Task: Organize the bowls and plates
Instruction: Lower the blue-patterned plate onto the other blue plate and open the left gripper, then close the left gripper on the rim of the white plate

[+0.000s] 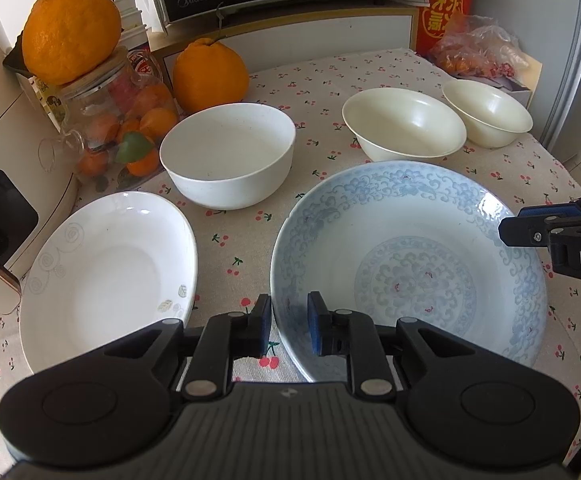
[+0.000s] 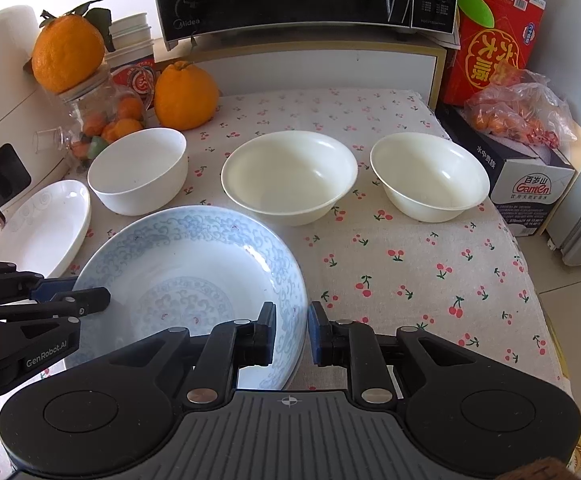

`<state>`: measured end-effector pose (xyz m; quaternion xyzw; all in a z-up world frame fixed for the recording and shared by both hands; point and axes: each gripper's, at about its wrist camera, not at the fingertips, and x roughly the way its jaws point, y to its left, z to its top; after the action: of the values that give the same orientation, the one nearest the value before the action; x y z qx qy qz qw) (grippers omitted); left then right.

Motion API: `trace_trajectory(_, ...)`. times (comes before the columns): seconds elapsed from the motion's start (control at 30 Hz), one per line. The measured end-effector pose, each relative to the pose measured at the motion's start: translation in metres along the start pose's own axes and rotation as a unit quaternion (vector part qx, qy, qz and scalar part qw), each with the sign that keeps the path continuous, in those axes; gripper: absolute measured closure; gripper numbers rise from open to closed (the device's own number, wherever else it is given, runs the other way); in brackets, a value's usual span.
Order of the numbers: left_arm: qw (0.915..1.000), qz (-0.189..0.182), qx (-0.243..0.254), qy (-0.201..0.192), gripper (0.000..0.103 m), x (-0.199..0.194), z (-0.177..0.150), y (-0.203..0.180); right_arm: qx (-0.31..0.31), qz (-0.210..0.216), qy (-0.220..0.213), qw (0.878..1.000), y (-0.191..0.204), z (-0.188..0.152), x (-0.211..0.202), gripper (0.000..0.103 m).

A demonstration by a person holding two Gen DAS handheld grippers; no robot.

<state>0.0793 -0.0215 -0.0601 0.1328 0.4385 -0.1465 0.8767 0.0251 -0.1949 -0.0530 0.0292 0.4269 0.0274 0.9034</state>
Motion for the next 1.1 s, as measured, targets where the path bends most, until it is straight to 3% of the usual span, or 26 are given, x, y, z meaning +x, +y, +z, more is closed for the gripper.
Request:
trace_trajectory(0.17, 1.0000, -0.006, -0.005, 0.001, 0.073, -0.004, 0.001, 0.003, 0.000, -0.003, -0.006, 1.000, 0.000, 0.001, -0.003, 0.076)
trace_trajectory(0.27, 0.9999, -0.011, -0.008, -0.005, 0.058, -0.010, 0.002, 0.007, -0.004, -0.008, -0.014, 1.000, 0.001, 0.004, -0.006, 0.061)
trace_trajectory(0.33, 0.9998, -0.014, -0.013, -0.010, 0.044, -0.015, 0.003, 0.011, -0.005, -0.008, -0.021, 1.000, 0.003, 0.005, -0.009, 0.043)
trace_trajectory(0.53, 0.9981, -0.028, -0.047, -0.030, 0.018, -0.032, 0.009, 0.035, -0.001, 0.010, -0.038, 0.999, 0.012, 0.015, -0.019, 0.018)
trace_trajectory(0.6, 0.9970, -0.024, -0.062, -0.039, 0.011, -0.036, 0.010, 0.046, 0.002, 0.018, -0.042, 0.999, 0.018, 0.020, -0.021, 0.013)
trace_trajectory(0.8, 0.9922, 0.020, -0.104, -0.066, 0.002, -0.048, 0.012, 0.082, 0.004, 0.065, -0.042, 0.997, 0.042, 0.031, -0.019, 0.007)
trace_trajectory(1.1, 0.9791, 0.076, -0.177, -0.065, 0.001, -0.048, 0.001, 0.139, 0.001, 0.151, -0.037, 0.988, 0.087, 0.048, -0.005, 0.006)
